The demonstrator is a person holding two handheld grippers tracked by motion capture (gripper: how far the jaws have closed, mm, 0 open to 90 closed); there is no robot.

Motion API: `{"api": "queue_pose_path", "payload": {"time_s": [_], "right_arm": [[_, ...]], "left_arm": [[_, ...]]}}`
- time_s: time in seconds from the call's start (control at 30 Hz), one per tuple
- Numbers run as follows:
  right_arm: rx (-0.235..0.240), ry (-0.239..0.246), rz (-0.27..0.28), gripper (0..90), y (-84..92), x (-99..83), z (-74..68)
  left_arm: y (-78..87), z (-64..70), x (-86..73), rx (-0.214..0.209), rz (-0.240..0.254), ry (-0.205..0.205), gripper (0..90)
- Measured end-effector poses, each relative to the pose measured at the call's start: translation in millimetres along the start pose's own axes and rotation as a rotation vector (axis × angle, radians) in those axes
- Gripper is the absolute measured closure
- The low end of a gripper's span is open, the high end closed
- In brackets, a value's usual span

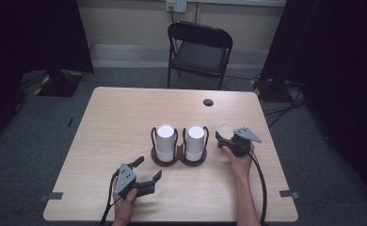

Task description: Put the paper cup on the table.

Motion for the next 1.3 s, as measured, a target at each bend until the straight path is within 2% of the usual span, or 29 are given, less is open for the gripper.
{"api": "queue_pose_path", "payload": {"time_s": [0.07, 0.13, 0.2, 0.27, 0.37, 0.67, 0.8, 0.93, 1.3], "right_arm": [[-0.003, -0.001, -0.005, 22.5, -0.1, 0.4, 0.2], [0.014, -0.011, -0.015, 21.7, -0.5, 0.3, 1.1], [0.04, -0.031, -0.061, 20.8, -2.3, -1.7, 2.0], [0.043, -0.036, -0.079, 17.1, -3.3, -3.7, 1.8], [0.046, -0.048, -0.078, 14.4, -2.1, -4.7, 0.6], [0.039, -0.066, -0.087, 13.7, 4.7, -7.6, 1.1], [0.031, -0.064, -0.118, 13.8, 8.3, -9.8, -0.4], [0.034, -0.081, -0.101, 14.0, 14.4, -11.3, -1.9], [0.032, -0.107, -0.099, 14.0, 25.6, -10.8, -8.1]], "left_arm": [[0.0, 0.0, 0.0, 0.0, 0.0, 0.0, 15.7], [0.0, 0.0, 0.0, -0.001, 0.0, 0.0, 15.7], [0.1, -0.2, 0.0, -0.001, -0.001, -0.001, 15.7], [0.2, -0.1, -0.1, -0.001, 0.0, -0.002, 15.7], [0.1, -0.1, -0.1, -0.001, -0.001, -0.002, 15.7], [0.0, 0.0, 0.0, 0.001, 0.001, 0.002, 15.7], [-0.2, -0.2, 0.1, 0.003, 0.0, 0.008, 15.7], [-0.2, 0.0, 0.0, 0.005, -0.004, 0.009, 15.7], [-0.3, -0.3, 0.1, 0.008, -0.003, 0.015, 15.7]]}}
Point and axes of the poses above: each handheld gripper's, and its own axes: y roughly backward along the jaws, x roughly out of its top, z roughly to its right, the point moved 2 cm from there along -y, roughly forward along the jaws, and after that the axes turned 13 degrees about -z, right-handed, at the moved point
